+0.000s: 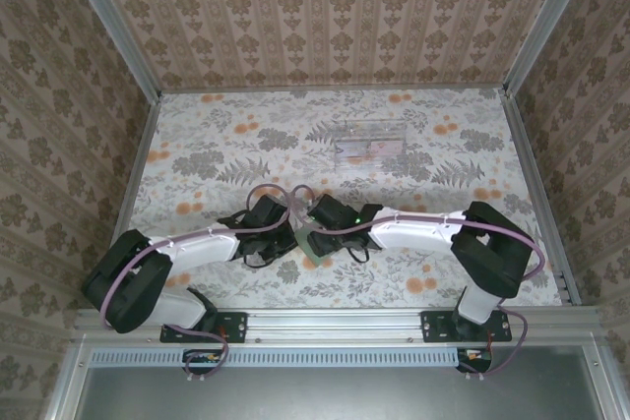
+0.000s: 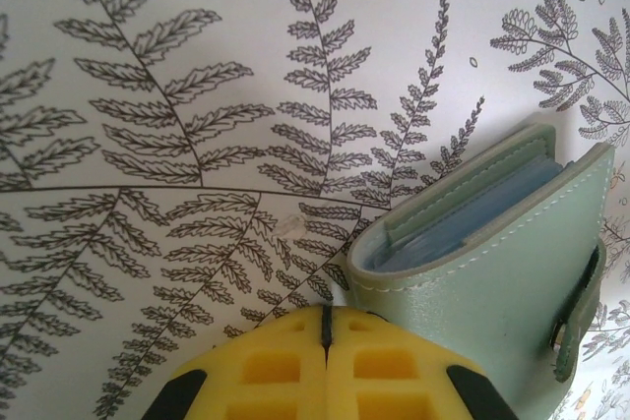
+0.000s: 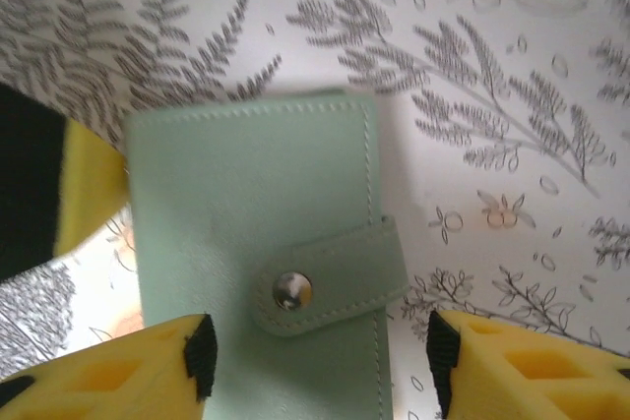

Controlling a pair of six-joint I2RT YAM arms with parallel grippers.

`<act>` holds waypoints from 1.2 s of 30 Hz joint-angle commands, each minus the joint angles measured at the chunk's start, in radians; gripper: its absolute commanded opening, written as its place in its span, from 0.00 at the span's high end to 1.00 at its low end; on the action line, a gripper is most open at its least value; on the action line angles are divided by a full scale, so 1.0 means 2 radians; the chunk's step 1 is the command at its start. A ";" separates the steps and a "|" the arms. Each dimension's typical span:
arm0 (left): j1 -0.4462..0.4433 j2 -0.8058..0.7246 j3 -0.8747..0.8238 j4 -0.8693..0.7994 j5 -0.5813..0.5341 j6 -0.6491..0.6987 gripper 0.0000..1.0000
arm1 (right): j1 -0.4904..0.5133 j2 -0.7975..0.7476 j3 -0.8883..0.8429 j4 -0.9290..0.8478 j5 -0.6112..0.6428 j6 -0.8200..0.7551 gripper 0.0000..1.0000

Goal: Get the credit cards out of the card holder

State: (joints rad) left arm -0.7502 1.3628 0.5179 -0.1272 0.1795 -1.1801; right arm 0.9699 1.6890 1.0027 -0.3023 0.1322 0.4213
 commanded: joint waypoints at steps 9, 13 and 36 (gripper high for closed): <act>0.000 0.010 0.005 0.011 -0.015 0.016 0.96 | 0.004 0.070 0.067 -0.048 0.015 -0.033 0.46; -0.001 0.010 0.005 0.011 -0.017 0.016 0.95 | 0.005 0.080 0.063 -0.048 0.015 -0.034 0.52; -0.001 0.015 0.010 0.003 -0.023 0.024 0.95 | 0.027 0.067 0.041 -0.067 0.067 -0.028 0.59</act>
State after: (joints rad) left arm -0.7513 1.3643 0.5179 -0.1268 0.1761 -1.1519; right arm 1.0080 1.8221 1.1099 -0.3592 0.2447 0.3622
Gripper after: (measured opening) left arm 0.052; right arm 0.416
